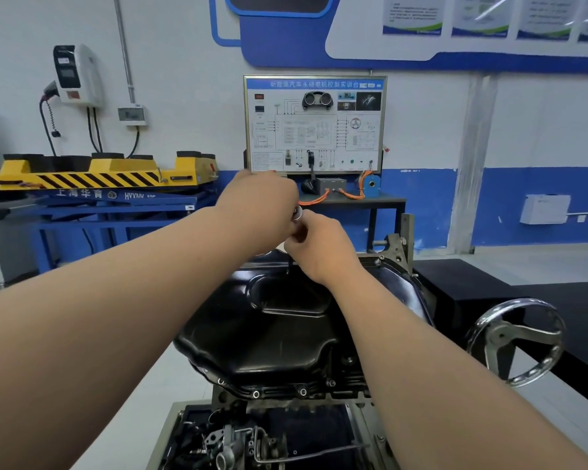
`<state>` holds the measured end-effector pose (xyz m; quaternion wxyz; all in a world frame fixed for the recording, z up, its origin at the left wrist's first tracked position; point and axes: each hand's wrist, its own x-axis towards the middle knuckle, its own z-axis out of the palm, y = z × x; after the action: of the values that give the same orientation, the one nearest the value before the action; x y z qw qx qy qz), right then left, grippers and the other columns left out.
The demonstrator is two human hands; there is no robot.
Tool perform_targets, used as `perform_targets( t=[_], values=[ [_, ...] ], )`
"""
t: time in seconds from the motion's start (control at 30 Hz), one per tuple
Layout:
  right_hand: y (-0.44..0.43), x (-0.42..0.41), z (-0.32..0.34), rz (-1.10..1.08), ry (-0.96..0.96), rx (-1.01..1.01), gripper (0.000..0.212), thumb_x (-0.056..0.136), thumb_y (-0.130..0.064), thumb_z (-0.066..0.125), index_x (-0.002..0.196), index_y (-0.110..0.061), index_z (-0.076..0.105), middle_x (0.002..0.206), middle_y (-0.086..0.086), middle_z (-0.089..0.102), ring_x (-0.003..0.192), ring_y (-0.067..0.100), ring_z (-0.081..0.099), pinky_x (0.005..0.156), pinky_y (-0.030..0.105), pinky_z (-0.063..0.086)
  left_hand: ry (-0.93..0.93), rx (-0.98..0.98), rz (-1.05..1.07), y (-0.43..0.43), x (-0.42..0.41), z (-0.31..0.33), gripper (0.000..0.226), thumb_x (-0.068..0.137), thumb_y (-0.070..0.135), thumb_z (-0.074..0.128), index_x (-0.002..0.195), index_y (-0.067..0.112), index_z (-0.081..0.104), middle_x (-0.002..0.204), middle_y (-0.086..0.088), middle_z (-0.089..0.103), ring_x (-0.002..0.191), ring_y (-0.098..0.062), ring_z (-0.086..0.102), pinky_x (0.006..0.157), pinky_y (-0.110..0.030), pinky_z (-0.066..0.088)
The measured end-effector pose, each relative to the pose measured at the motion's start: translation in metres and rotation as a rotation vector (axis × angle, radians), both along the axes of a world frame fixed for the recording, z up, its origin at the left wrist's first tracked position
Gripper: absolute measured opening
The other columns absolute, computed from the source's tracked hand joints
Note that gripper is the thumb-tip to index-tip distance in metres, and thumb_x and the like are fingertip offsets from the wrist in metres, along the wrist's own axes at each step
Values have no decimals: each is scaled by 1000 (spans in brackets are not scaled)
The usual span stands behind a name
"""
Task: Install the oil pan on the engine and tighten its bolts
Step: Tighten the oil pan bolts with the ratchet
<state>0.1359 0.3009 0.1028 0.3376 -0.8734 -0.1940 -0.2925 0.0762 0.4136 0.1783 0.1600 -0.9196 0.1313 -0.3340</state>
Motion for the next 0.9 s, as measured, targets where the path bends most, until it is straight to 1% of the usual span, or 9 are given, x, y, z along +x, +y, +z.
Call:
perform_targets(
  t=[0.03,0.13,0.23,0.33,0.43,0.53,0.6,0.73,0.9],
  values=[
    [0,0,0,-9,-8,0,7,82,-26,59,83,-20,55,85,-3,61,76,18,55,62,30,46,-1,67,-27,1,0,2,8,90,23,53,91,23,61,78,4,55,87,-21,54,86,-36,37],
    [2,1,1,-1,-24,-7,9,87,-29,57,91,-21,58,92,-3,62,81,18,56,67,32,48,-14,175,-100,7,5,3,39,88,11,52,119,34,59,121,7,58,118,-19,46,103,-37,29],
    [1,0,0,12,-29,-7,10,89,-25,53,85,-17,57,84,2,65,77,23,59,63,34,49,-77,232,-150,5,8,0,43,88,13,54,124,35,55,129,10,54,124,-19,42,103,-36,28],
    [-1,0,1,13,15,39,13,89,-25,53,89,-16,62,82,2,68,77,22,62,66,36,52,-110,229,-97,3,9,-2,30,91,25,52,120,31,58,117,6,61,114,-23,47,102,-38,29],
    [0,-1,2,0,23,58,14,87,-27,54,88,-16,62,80,2,67,74,20,62,63,34,52,-73,116,-18,2,4,0,24,89,43,50,90,23,63,75,3,57,79,-21,51,92,-36,34],
    [0,-2,2,16,19,37,11,84,-21,52,83,-13,59,76,3,62,64,21,53,56,34,46,-10,-50,22,-1,2,-1,44,84,54,52,60,17,46,56,2,41,53,-14,38,57,-27,34],
    [0,-1,0,26,15,41,8,82,-19,51,80,-14,58,73,0,60,62,19,50,55,32,43,3,-95,21,-4,0,-3,40,85,51,54,66,16,51,59,1,42,55,-15,41,52,-25,26],
    [0,-1,1,60,-8,42,6,85,-24,58,79,-23,57,76,-7,61,68,11,54,57,27,43,23,69,-19,-3,1,2,22,90,22,54,110,28,61,95,2,60,94,-23,50,85,-35,35],
    [1,-2,0,55,5,23,9,86,-21,53,79,-23,57,80,-2,65,70,17,58,58,29,48,-39,160,-31,0,4,2,22,91,27,51,111,30,61,103,4,64,101,-21,52,101,-38,30]
  ],
)
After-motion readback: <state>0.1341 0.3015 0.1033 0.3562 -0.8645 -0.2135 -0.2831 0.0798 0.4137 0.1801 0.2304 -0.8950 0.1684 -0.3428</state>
